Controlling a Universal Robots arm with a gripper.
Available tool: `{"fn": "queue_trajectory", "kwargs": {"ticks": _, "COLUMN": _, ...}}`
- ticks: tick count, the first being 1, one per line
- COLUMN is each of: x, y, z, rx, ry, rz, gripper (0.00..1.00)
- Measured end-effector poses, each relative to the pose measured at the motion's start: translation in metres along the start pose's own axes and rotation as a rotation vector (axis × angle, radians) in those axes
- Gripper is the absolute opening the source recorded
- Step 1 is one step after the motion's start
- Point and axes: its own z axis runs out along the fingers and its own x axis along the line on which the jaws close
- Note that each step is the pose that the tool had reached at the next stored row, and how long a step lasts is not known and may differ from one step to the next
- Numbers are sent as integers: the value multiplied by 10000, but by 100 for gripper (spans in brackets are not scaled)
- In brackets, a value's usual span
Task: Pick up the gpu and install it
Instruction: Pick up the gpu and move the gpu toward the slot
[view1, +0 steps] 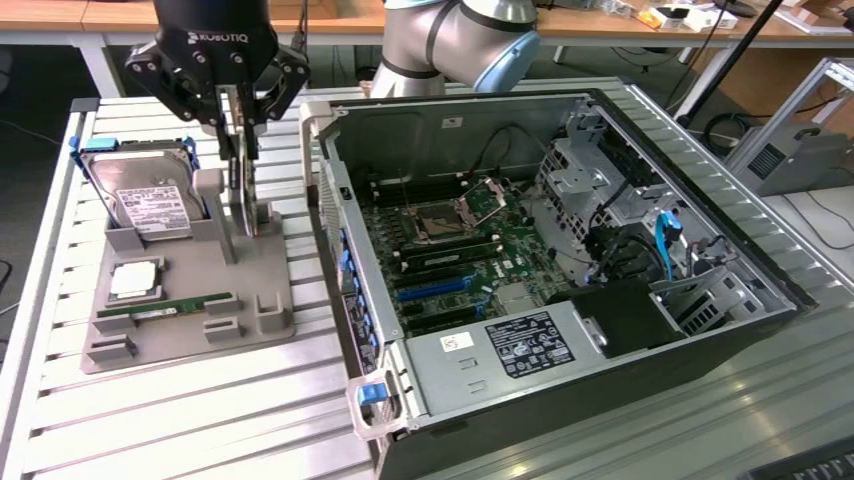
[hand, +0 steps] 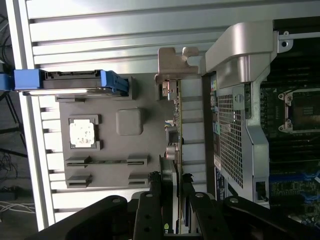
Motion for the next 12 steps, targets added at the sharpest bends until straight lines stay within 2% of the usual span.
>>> {"fn": "queue_trajectory", "kwargs": {"ticks": 12, "x": 0, "y": -2, "z": -32, "rx": 0, "ry": 0, "rz": 0, "gripper": 27}}
